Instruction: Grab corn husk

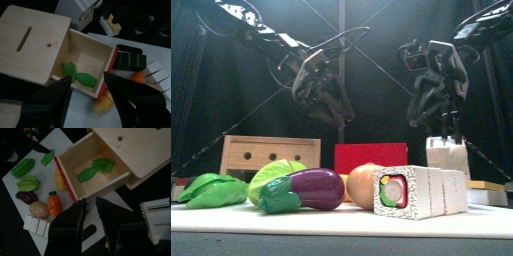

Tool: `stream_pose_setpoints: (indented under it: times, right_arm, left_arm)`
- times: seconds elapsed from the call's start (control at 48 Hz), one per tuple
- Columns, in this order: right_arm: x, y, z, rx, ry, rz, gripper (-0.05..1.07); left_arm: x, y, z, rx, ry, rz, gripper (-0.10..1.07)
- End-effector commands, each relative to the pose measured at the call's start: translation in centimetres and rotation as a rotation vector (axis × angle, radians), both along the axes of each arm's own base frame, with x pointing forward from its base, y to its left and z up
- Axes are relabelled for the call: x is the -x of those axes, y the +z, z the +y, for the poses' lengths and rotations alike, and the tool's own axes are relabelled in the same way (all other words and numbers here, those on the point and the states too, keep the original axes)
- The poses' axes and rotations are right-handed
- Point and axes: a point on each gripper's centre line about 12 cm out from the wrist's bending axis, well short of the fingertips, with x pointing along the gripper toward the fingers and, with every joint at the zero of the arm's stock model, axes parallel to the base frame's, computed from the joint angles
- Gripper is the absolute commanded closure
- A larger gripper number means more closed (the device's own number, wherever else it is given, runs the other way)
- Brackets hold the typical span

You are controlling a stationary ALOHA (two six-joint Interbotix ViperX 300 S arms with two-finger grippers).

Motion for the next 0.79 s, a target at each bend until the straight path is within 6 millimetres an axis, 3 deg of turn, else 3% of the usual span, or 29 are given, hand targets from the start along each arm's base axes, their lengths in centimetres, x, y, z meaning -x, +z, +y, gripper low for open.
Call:
stream_pose_setpoints:
  times: [0.0,0.167,0.333,0.542,0.771]
  right_arm:
    - [-0.9,1.9,0.2,-0.001,0.014,-0.061,0.37]
    - [-2.4,3.0,0.6,0.002,0.045,-0.108,0.37]
    - [-3.0,2.1,0.2,0.02,0.044,-0.077,0.37]
    - [-3.6,1.3,0.3,0.016,0.046,-0.055,0.37]
    - [-3.6,1.2,0.3,0.013,0.044,-0.05,0.37]
  left_arm:
    - [1.9,1.4,0.0,-0.007,-0.008,-0.036,0.08]
    - [6.2,-0.5,-0.7,-0.009,-0.039,0.009,0.08]
    - [9.0,-3.0,-2.2,-0.024,-0.164,0.03,0.07]
    - [9.3,-4.0,-4.1,-0.037,-0.309,0.015,0.07]
    - [8.3,-6.2,-4.9,0.027,-0.295,0.079,0.04]
